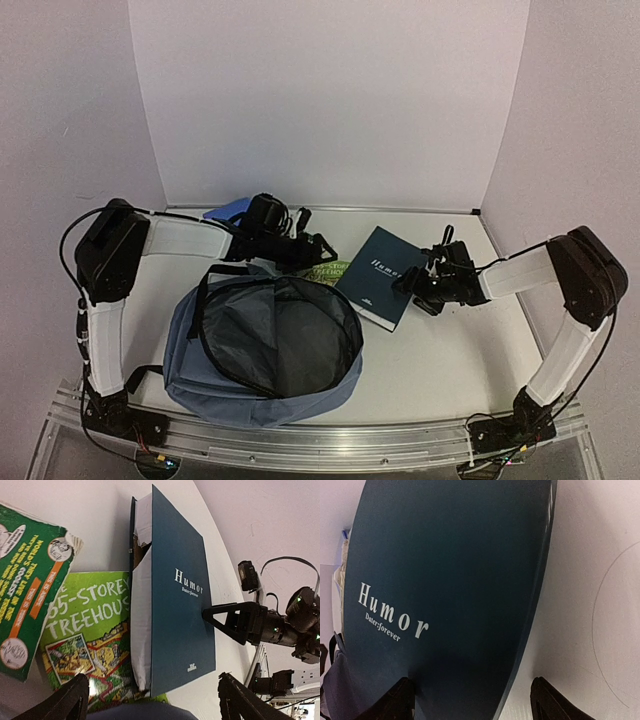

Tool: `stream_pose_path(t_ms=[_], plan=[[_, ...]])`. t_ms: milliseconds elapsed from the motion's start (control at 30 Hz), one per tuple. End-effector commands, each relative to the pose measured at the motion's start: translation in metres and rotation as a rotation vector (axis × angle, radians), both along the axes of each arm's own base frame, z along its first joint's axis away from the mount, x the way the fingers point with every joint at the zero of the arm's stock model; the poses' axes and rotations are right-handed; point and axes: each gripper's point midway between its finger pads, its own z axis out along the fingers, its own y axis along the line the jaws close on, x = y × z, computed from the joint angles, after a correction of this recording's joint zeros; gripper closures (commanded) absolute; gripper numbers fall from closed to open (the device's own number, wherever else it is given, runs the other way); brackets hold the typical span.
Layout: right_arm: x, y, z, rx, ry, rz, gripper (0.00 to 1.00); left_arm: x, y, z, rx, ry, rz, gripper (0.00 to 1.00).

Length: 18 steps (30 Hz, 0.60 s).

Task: Pack the student bag
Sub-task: Pick up the book from the center of the board.

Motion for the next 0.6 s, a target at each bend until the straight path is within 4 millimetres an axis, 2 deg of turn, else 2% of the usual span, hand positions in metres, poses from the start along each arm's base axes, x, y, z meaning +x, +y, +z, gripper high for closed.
stream_pose_path(t_ms=[0, 100, 233, 400, 567], plan=[[0.005, 0.010, -0.001, 0.030, -0.025, 0.043, 0.26, 0.013, -0.021, -0.007, 0.025, -0.008, -0.032, 0.11], [0.006, 0.014, -0.003, 0.048, -0.025, 0.051, 0.27, 0.017, -0.025, -0.030, 0.064, 0.055, -0.027, 0.12], [0.008, 0.020, -0.006, 0.073, -0.018, 0.063, 0.28, 0.013, -0.031, -0.044, 0.061, 0.124, -0.049, 0.12], [0.010, 0.026, -0.007, 0.104, -0.016, 0.081, 0.30, 0.000, -0.047, -0.044, -0.006, 0.177, -0.125, 0.14], [0.010, 0.031, -0.006, 0.128, -0.016, 0.090, 0.30, -0.015, -0.058, -0.025, -0.128, 0.187, -0.209, 0.24]])
